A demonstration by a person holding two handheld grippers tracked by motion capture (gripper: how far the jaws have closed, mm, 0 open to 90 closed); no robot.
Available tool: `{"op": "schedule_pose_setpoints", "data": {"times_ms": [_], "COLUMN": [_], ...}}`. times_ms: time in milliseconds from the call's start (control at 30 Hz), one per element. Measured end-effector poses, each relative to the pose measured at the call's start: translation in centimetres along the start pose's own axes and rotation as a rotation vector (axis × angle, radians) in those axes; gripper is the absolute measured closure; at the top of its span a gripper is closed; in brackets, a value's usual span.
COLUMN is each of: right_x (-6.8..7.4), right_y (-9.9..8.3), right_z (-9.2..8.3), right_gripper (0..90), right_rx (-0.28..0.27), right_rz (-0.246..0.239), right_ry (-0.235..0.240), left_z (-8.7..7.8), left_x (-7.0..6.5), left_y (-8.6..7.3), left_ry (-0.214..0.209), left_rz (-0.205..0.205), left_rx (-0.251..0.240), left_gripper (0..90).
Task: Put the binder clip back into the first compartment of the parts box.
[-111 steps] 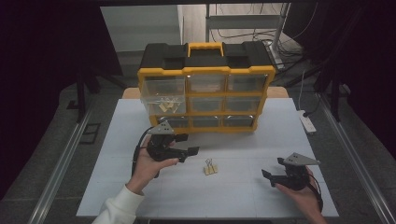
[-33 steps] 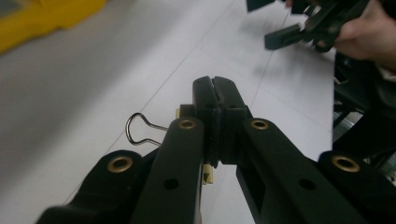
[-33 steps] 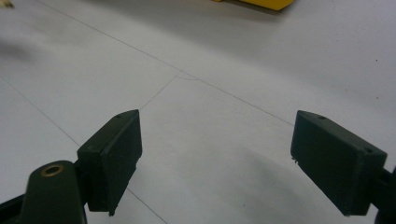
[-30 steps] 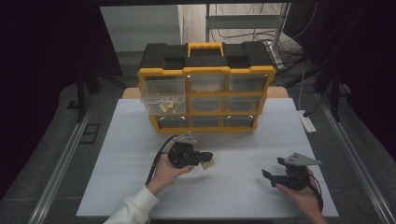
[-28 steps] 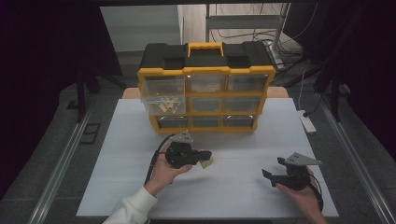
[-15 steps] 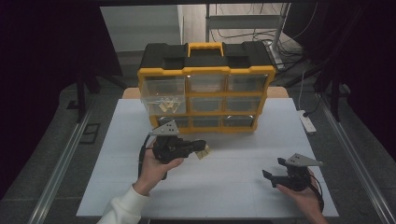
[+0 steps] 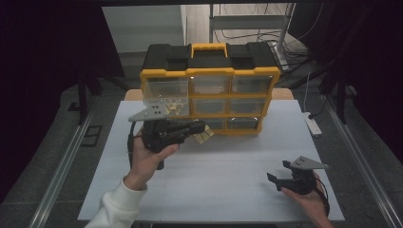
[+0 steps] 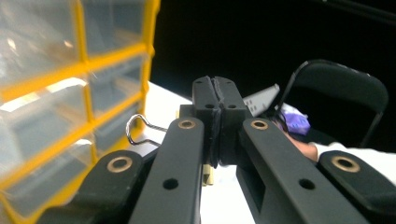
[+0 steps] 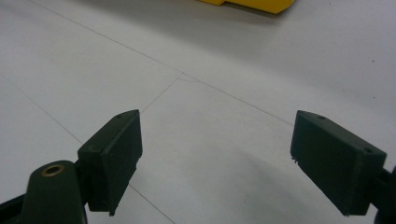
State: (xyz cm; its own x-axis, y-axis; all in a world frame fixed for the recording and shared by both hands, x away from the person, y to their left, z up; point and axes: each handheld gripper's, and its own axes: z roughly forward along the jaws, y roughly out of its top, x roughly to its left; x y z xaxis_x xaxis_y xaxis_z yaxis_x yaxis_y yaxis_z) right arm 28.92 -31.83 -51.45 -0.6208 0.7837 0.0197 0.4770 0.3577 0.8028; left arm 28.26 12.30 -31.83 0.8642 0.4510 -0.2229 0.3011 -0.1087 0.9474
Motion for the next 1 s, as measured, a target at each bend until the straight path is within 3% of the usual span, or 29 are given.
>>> {"op": "schedule_pose_setpoints", "data": {"times_ms": [333, 633, 1000], "right_x": [0.0, 0.0, 0.0], "right_y": [0.1, 0.0, 0.0], "right_z": [0.1, 0.1, 0.1], "right_gripper": [16.8, 16.8, 16.7], "right_rx": [0.004, 0.007, 0.006], "right_rz": [-0.004, -0.004, -0.006], "right_ry": [-0.002, -0.003, 0.000], "left_z": [-2.1, -2.6, -3.5], "left_x": [1.3, 2.4, 4.3], "left_y": [3.7, 4.9, 6.1], "left_ry": [0.041, 0.071, 0.202], "left_rz": [0.005, 0.014, 0.044], "left_rx": [-0.078, -0.100, -0.111], "left_gripper": [89.2, 89.1, 89.2]}}
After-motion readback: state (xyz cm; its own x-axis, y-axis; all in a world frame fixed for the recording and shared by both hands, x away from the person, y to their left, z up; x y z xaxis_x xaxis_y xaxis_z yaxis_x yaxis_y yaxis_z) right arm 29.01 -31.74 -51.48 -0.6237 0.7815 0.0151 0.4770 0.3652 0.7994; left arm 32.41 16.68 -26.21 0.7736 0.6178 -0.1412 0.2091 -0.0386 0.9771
